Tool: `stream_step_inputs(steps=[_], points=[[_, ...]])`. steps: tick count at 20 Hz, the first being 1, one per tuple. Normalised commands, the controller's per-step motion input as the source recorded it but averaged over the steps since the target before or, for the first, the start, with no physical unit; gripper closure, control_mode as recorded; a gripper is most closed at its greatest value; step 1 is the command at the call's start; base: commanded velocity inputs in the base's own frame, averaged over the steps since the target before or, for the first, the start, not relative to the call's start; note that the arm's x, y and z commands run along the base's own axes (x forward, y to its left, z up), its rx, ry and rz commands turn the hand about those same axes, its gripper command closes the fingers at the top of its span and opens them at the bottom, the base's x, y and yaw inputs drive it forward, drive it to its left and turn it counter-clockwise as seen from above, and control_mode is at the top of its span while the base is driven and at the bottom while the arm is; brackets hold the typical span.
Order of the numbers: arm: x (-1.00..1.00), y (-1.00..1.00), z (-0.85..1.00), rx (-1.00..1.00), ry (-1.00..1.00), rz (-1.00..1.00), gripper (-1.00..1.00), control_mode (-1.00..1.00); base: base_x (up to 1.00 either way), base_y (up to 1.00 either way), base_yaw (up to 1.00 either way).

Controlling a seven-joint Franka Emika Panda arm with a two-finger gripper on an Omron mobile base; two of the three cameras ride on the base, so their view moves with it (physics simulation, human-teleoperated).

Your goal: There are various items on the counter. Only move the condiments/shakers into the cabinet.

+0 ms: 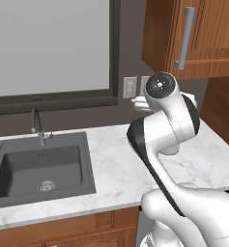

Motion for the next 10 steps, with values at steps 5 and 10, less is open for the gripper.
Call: stream_step_inputs(steps=[5, 10], points=[[-0.63, -0.14, 0.19, 0.00, 0.13, 0.29, 1.00, -1.00, 0.00, 0.00, 0.00], [-0.38, -0.29, 0.00, 0.00, 0.11, 0.28, 1.00, -1.00, 0.00, 0.00, 0.00]])
